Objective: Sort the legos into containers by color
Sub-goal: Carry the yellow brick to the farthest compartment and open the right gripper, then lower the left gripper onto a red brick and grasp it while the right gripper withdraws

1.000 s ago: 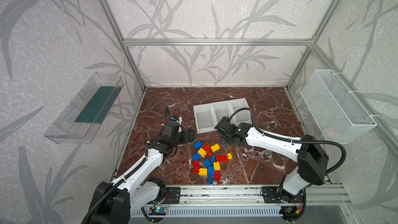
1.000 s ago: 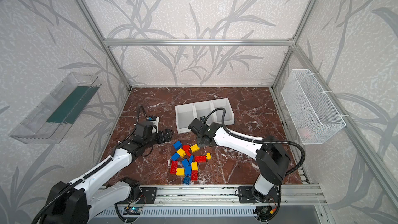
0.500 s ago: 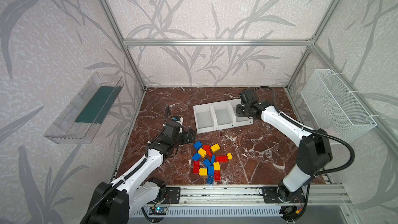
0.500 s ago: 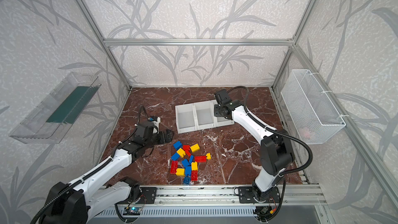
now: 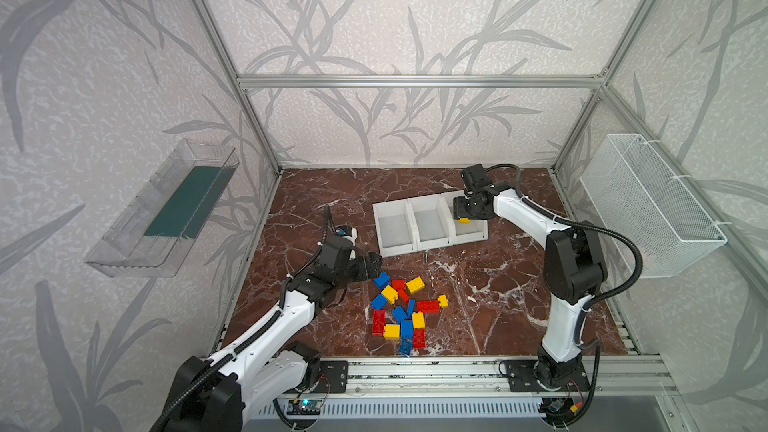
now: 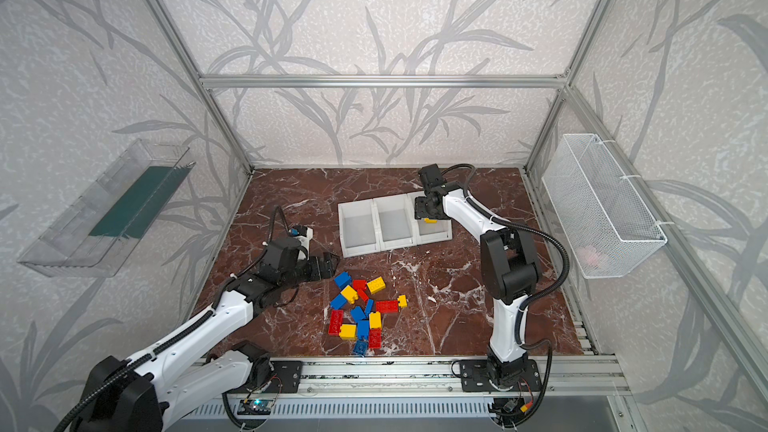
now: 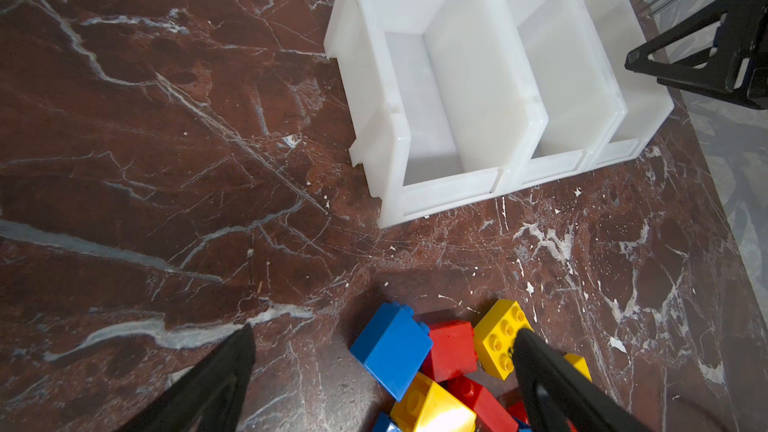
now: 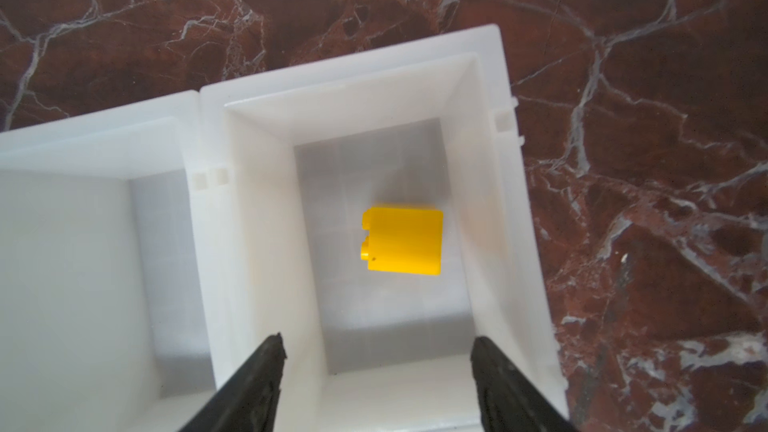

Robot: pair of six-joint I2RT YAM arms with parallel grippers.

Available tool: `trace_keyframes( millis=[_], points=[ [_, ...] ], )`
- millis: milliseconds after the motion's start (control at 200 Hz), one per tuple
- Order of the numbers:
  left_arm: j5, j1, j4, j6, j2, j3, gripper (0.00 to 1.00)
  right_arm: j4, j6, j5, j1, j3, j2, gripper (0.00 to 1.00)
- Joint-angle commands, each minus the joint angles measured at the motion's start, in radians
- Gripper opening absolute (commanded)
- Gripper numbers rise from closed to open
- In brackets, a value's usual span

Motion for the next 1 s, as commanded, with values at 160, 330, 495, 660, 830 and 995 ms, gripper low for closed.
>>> trace_keyframes(
  millis=[160,330,495,660,830,995],
  points=[
    [-0.064,-0.096,-0.111,0.029,0.006,0.034,0.94,-0.024,-0.023,-0.047,0.028,-0.107,-0.211,0.79],
    [-0.1,-0.163,-0.146,0.034,0.021,0.045,0.9,-0.036,-0.029,-0.029,0.088,-0.252,-0.359,0.8],
    [-0.13,-0.224,-0.178,0.023,0.028,0.05,0.86,-0.04,0.0,-0.025,0.14,-0.395,-0.491,0.8],
    [-0.148,-0.291,-0.206,0.005,0.03,0.057,0.84,-0.042,0.022,-0.038,0.163,-0.505,-0.618,0.8],
    [-0.161,-0.367,-0.288,-0.08,0.025,0.064,0.81,-0.038,0.027,-0.084,0.173,-0.592,-0.704,0.8],
    [-0.214,-0.443,-0.366,-0.175,-0.01,0.027,0.76,-0.051,0.023,-0.101,0.213,-0.637,-0.732,0.8]
  ],
)
